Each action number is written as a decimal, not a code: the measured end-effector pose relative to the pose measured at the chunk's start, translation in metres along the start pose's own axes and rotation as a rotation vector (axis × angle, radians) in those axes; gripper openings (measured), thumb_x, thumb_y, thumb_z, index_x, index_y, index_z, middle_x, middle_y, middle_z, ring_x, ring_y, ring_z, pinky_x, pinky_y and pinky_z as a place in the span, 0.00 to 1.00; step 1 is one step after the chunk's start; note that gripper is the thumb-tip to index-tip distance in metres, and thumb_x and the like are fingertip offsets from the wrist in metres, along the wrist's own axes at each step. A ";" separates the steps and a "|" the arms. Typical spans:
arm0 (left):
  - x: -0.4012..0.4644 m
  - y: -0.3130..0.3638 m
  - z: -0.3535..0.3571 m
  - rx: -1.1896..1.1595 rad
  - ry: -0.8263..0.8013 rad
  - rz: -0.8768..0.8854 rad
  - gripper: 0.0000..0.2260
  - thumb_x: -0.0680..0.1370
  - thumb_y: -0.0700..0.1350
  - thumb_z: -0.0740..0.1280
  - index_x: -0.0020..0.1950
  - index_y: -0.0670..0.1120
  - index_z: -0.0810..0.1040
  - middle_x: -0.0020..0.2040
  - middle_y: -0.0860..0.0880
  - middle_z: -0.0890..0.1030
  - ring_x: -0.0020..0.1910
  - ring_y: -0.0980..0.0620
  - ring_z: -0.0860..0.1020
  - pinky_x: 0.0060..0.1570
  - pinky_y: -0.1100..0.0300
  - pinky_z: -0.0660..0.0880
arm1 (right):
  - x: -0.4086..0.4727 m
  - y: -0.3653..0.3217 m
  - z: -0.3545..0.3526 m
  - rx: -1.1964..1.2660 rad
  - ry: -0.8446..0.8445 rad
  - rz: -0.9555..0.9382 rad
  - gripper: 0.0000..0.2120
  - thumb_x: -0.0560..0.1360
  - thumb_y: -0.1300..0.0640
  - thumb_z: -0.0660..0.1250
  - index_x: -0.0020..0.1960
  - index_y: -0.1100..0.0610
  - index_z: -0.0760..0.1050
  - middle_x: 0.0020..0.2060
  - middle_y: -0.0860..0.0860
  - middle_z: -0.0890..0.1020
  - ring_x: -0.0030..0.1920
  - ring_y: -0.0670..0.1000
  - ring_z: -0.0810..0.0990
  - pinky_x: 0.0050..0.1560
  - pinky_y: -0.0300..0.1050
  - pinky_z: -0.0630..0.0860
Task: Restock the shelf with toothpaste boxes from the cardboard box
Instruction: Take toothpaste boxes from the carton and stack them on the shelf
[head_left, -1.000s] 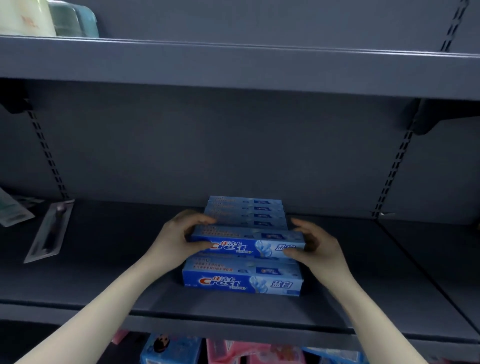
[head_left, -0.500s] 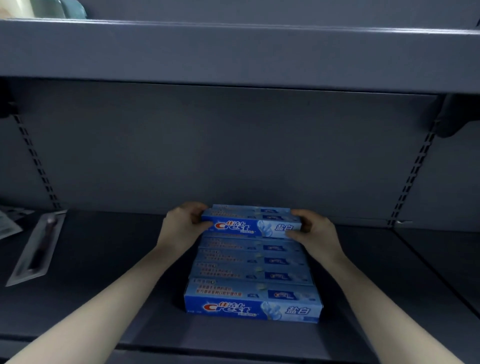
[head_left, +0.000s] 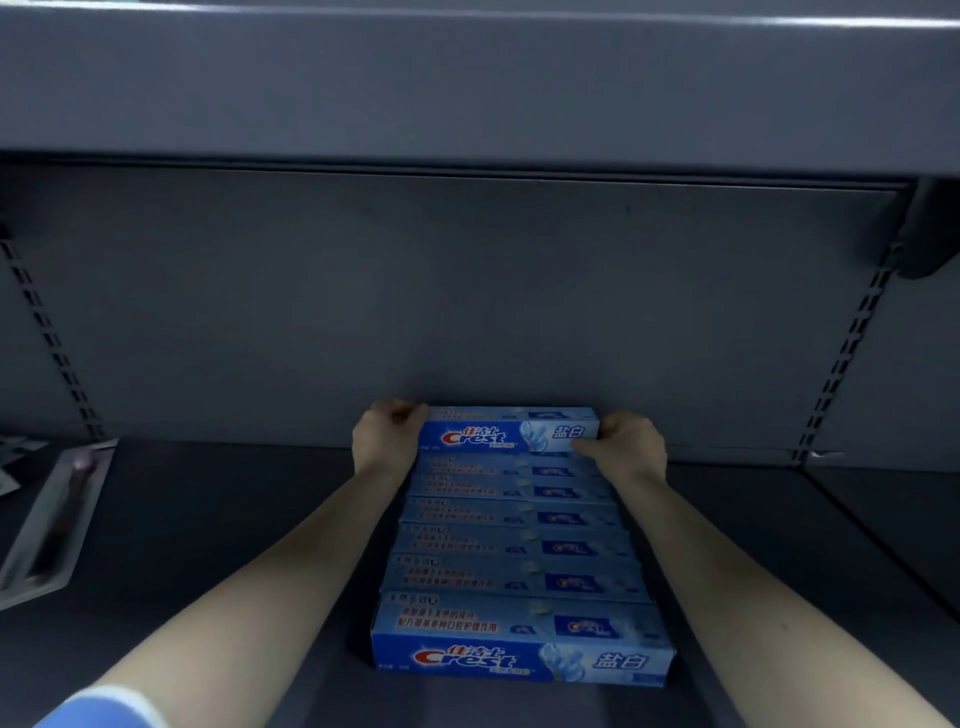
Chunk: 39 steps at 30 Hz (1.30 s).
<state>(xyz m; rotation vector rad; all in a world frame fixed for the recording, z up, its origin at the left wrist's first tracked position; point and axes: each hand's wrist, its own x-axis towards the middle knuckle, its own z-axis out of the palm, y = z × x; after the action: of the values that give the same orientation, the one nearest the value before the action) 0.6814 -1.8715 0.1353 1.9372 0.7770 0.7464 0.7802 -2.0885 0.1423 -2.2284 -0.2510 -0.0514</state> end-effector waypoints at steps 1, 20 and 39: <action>0.000 0.000 0.002 -0.005 0.006 -0.006 0.12 0.78 0.49 0.64 0.52 0.42 0.80 0.45 0.48 0.80 0.42 0.52 0.76 0.33 0.62 0.68 | 0.001 -0.001 -0.001 -0.012 -0.001 0.007 0.09 0.70 0.57 0.72 0.41 0.62 0.77 0.35 0.52 0.77 0.35 0.48 0.73 0.27 0.37 0.64; 0.015 0.001 0.029 -0.012 0.027 -0.061 0.14 0.80 0.51 0.58 0.57 0.43 0.76 0.54 0.44 0.80 0.45 0.51 0.72 0.42 0.58 0.68 | 0.010 0.007 0.014 -0.116 0.073 0.031 0.11 0.74 0.53 0.66 0.49 0.61 0.74 0.43 0.53 0.78 0.42 0.52 0.75 0.32 0.41 0.65; -0.013 0.004 0.013 0.101 -0.073 -0.028 0.32 0.70 0.64 0.62 0.64 0.43 0.71 0.61 0.42 0.75 0.62 0.41 0.71 0.57 0.44 0.72 | -0.015 0.021 0.001 -0.005 -0.125 0.072 0.24 0.78 0.45 0.59 0.67 0.59 0.68 0.60 0.56 0.77 0.54 0.54 0.76 0.46 0.43 0.70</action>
<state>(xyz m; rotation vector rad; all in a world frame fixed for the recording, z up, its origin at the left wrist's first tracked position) 0.6840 -1.8891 0.1311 2.0279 0.8098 0.6266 0.7695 -2.1025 0.1236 -2.2470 -0.2388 0.1263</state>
